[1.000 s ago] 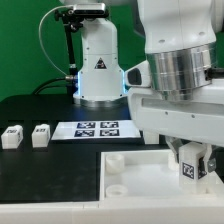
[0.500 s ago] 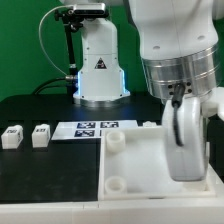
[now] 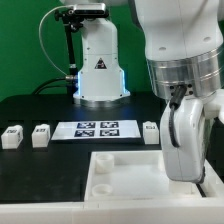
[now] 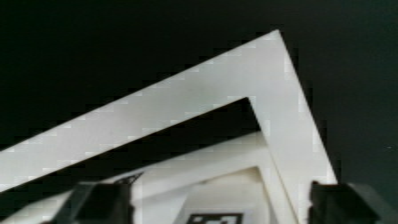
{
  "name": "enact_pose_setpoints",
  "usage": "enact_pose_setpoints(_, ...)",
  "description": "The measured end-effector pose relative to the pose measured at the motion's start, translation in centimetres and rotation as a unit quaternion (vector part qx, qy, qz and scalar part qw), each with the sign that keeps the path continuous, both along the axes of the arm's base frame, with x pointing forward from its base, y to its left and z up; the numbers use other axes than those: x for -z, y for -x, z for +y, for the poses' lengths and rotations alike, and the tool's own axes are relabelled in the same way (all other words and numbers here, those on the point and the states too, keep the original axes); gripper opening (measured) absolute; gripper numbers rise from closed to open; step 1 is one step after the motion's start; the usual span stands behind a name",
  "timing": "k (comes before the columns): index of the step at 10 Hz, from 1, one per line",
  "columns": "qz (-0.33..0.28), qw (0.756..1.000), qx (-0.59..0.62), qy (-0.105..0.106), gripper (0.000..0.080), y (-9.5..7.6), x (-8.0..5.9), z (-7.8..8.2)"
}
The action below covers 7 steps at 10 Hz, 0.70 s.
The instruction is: Assemble one leg
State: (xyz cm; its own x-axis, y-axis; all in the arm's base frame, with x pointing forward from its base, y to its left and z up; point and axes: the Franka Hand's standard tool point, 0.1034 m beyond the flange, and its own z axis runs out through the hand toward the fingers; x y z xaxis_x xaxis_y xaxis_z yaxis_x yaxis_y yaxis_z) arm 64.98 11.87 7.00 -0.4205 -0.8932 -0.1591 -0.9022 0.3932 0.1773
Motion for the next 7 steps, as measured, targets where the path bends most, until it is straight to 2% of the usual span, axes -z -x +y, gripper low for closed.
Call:
enact_pose_setpoints(1,0.000,1.000,0.000,0.000,0.0625,0.0,0.0,0.0)
enact_pose_setpoints(3,-0.002,1.000,-0.007,-0.001,0.0645,0.0,0.0,0.0)
enact_pose_setpoints(4,-0.010,0.999,-0.036,-0.006,0.0645,-0.1,-0.7,0.3)
enact_pose_setpoints(5,-0.020,0.999,-0.043,-0.009,0.0649,-0.4,-2.1,0.7)
enact_pose_setpoints(6,-0.029,0.998,-0.054,-0.014,0.0649,0.1,-3.8,1.0)
enact_pose_setpoints(7,-0.028,0.998,-0.050,-0.015,0.0649,0.5,-4.6,1.1)
